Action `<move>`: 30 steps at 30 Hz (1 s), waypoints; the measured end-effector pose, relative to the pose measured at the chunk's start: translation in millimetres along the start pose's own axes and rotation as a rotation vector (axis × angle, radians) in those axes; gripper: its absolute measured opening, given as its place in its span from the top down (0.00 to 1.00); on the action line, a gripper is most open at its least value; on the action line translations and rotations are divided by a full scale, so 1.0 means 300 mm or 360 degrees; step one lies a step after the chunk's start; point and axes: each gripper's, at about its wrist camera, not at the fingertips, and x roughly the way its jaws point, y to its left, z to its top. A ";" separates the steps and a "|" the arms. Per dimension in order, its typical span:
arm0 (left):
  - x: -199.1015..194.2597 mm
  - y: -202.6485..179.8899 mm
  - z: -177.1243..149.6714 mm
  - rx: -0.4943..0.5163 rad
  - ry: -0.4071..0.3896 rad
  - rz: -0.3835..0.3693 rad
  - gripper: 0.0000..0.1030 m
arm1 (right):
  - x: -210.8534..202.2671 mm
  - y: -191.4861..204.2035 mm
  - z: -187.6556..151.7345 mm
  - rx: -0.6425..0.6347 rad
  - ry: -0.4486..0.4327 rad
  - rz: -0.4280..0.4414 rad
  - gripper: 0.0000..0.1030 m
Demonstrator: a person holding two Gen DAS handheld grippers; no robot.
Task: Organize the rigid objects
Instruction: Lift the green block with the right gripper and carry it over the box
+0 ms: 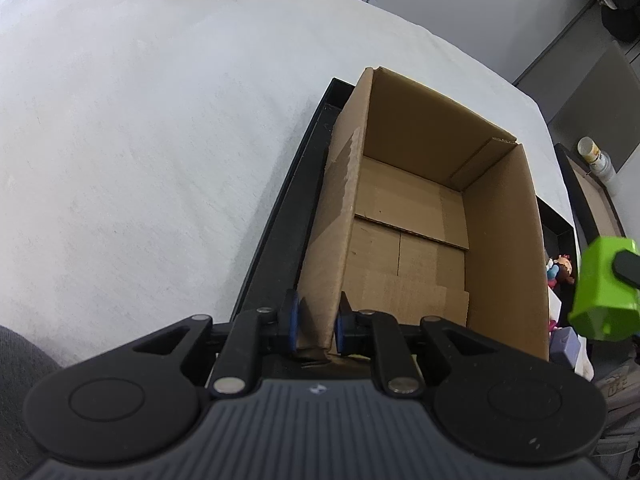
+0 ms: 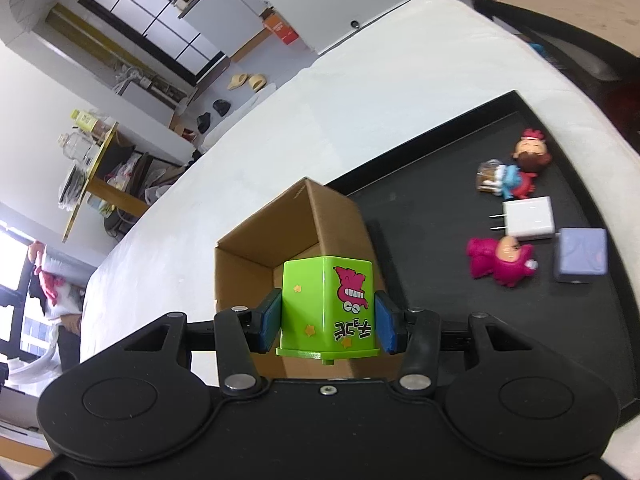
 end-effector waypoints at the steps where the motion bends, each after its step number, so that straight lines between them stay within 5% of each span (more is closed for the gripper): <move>1: 0.003 -0.009 -0.002 0.0001 0.0001 -0.0007 0.84 | 0.008 0.011 -0.001 -0.0009 0.0004 0.0003 0.54; 30: 0.136 -0.278 -0.059 0.0059 0.0061 -0.0155 0.83 | 0.303 0.270 -0.002 -0.0452 0.0098 -0.0045 0.54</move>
